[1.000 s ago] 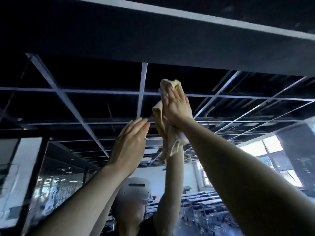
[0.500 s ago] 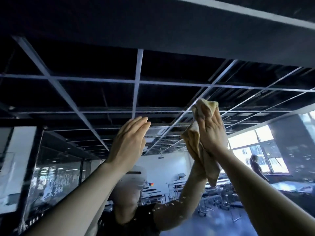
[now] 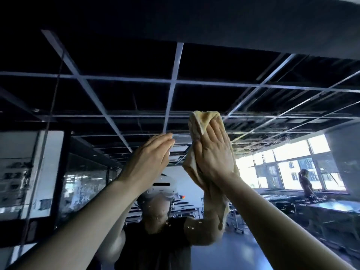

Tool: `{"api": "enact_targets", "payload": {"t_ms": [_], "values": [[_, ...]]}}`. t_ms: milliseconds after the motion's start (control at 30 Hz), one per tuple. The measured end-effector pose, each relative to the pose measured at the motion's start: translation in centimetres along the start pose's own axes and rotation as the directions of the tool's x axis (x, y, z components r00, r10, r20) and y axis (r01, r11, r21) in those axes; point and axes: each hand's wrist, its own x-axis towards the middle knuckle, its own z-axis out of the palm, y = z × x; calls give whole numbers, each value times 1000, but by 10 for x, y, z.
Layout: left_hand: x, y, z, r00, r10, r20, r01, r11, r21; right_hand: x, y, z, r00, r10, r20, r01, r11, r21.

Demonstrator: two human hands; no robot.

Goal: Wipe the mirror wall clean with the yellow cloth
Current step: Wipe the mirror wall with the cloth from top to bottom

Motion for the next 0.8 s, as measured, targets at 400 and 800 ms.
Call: {"api": "enact_targets", "payload": {"t_ms": [400,800], "values": [[48,29,-4,984,-124,128,168,889,-426,-46,4,-16,957,-288,-42,291,937,195],[20,27,-20,984,-176,-5,167,947,-276,-52,-49,-1,954,296,-44,-255,881,399]]}}
